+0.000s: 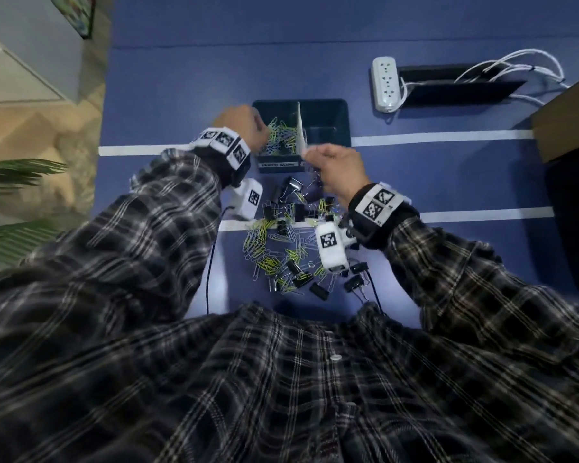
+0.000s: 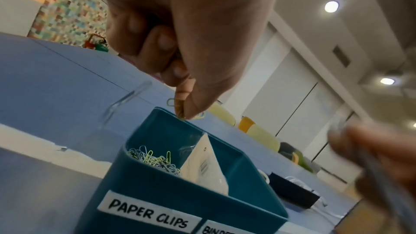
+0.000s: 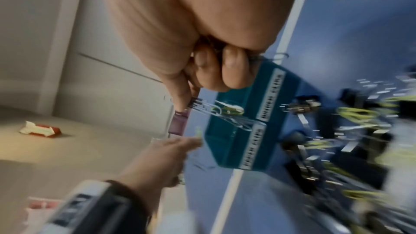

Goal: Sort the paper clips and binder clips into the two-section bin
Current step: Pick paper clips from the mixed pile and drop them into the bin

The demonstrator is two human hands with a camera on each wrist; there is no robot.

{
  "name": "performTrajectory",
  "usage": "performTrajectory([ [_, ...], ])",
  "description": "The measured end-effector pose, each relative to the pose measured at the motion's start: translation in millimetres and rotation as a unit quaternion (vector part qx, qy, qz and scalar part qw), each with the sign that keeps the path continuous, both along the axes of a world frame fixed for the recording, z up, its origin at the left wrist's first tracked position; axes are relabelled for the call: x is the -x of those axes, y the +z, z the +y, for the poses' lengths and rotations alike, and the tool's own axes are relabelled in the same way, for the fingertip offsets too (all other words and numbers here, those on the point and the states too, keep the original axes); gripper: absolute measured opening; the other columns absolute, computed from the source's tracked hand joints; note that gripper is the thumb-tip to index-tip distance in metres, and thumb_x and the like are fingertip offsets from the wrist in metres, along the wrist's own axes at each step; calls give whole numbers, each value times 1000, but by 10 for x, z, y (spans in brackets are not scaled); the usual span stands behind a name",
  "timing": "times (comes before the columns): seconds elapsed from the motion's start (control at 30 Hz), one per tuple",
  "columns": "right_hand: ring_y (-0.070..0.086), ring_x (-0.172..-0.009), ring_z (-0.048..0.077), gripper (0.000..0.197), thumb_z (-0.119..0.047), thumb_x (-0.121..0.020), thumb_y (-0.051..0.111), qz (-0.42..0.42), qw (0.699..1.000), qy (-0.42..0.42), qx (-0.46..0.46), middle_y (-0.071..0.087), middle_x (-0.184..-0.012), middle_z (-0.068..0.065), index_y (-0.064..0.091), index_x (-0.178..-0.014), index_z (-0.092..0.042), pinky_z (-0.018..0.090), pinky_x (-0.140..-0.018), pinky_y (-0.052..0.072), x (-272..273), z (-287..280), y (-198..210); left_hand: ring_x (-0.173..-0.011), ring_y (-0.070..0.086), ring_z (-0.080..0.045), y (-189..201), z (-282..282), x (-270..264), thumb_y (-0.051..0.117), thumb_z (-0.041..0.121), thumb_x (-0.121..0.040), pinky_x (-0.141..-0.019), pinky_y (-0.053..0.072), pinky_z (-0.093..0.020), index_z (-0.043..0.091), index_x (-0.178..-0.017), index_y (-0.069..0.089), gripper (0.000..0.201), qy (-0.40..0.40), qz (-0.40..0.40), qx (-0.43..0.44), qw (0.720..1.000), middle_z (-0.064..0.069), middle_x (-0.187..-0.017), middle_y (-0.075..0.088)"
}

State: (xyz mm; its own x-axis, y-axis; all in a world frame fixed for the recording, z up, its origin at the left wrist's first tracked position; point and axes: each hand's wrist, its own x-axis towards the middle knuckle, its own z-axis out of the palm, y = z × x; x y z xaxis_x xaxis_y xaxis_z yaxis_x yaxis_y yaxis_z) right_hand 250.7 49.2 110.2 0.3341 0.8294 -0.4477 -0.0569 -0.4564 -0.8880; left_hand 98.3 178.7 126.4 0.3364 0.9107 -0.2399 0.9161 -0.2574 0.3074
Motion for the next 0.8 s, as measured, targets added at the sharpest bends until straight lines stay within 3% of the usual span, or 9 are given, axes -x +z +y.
performTrajectory([
  [0.1, 41, -44, -1, 15, -33, -88, 67, 6, 1000, -2, 5, 71, -106, 1, 69, -99, -23, 12, -35, 33, -64, 271, 223, -78, 60, -27, -71, 134, -146, 51, 22, -91, -66, 43, -30, 16, -87, 67, 17, -6, 14, 33, 999, -6, -83, 63],
  [0.17, 33, -44, 5, 16, -31, -88, 67, 13, 1000, -23, 3, 72, -107, 11, 69, -100, -21, 18, -34, 31, -92, 467, 267, -76, 58, -22, -156, 176, -211, 51, 24, -91, -67, 44, -27, 17, -85, 67, 19, 7, -22, 52, 998, -4, -86, 65],
  [0.2, 31, -43, 6, 15, -29, -88, 67, 22, 999, -35, 3, 73, -98, 12, 69, -100, -20, 19, -34, 29, -99, 556, 279, -75, 58, -20, -200, 186, -225, 51, 27, -90, -67, 44, -26, 18, -85, 67, 19, 17, -56, 59, 997, -2, -88, 67],
  [0.27, 32, -38, 6, 6, -24, -89, 66, 37, 998, -53, 10, 63, -64, -2, 68, -92, -19, 18, -34, 27, -105, 720, 284, -74, 60, -16, -277, 190, -254, 51, 30, -90, -67, 46, -26, 22, -89, 70, 20, 51, -140, 92, 984, 1, -91, 67],
  [0.4, 29, -33, 9, 7, -23, -87, 68, 29, 996, -71, 46, 38, -38, -10, 65, -83, -18, 19, -36, 23, -80, 976, 222, -83, 60, -20, -362, 242, -300, 49, 34, -90, -82, 51, -34, 17, -104, 69, 29, 131, -284, 199, 929, -9, -105, 69],
  [0.53, 38, -36, 8, 18, -26, -88, 66, 3, 995, -24, 97, 44, -48, -6, 59, -74, -17, 19, -31, 29, -15, 1119, 193, -75, 54, -16, -420, 280, -221, 45, 32, -94, -70, 43, -30, 20, -83, 59, 21, 198, -396, 265, 856, -2, -87, 62],
  [0.63, 45, -48, 7, 27, -30, -92, 60, -8, 992, 42, 122, 47, -64, -5, 49, -69, -21, 16, -32, 37, 49, 1167, 166, -87, 58, -9, -416, 210, -105, 41, 31, -99, -67, 43, -14, 17, -102, 62, 25, 214, -454, 232, 833, 0, -103, 62],
  [0.7, 44, -42, 6, 27, -30, -91, 59, 9, 990, 51, 129, 46, -64, -4, 47, -69, -20, 18, -33, 36, 104, 1212, 106, -84, 62, -6, -470, 150, 34, 40, 25, -101, -64, 45, -10, 8, -110, 65, 31, 242, -480, 153, 829, -3, -103, 65],
  [0.8, 42, -42, 12, 22, -27, -95, 54, 46, 990, 10, 132, 44, -62, 2, 49, -77, -14, 25, -41, 33, 147, 1270, 57, -82, 66, -12, -659, 64, 312, 44, 29, -98, -76, 54, -26, 16, -93, 70, 30, 277, -436, 75, 853, -1, -91, 70],
])
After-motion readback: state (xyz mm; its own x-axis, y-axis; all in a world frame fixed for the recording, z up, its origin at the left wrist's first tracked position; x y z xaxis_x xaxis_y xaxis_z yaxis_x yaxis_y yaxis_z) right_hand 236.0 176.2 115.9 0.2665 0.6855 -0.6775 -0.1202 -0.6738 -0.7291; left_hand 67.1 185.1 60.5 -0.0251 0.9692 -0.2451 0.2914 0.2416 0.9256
